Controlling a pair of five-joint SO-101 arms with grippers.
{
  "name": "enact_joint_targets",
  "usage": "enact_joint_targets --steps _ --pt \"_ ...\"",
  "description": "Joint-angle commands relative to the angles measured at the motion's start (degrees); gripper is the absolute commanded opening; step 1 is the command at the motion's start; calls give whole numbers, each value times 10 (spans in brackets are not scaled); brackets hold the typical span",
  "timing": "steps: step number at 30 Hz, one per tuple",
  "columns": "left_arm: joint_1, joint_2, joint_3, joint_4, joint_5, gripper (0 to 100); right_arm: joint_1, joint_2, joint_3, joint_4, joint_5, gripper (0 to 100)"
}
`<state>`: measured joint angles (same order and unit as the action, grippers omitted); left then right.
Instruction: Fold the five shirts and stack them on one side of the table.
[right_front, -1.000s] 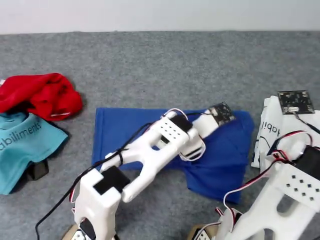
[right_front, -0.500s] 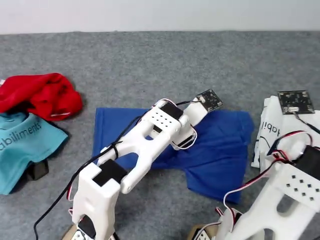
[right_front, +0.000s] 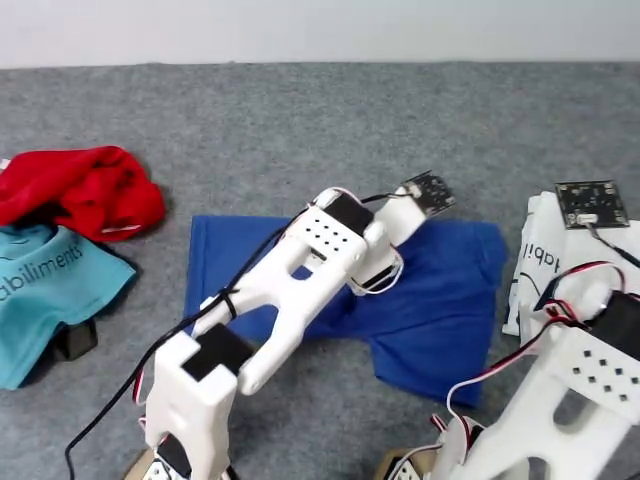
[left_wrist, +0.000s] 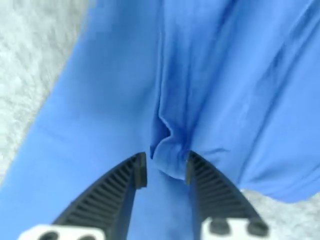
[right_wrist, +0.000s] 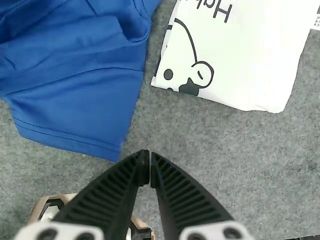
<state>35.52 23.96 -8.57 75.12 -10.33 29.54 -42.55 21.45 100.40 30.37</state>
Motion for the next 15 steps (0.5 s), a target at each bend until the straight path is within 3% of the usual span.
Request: enact_joint_targets --steps 1,7,15 --pt "10 -50 -37 8 4 134 2 -5 6 11 5 15" --pt "-1 -50 -37 3 4 134 -87 -5 65 -30 2 15" --pt "-4 -1 -39 -83 5 133 -214 -5 165 -169 -1 11"
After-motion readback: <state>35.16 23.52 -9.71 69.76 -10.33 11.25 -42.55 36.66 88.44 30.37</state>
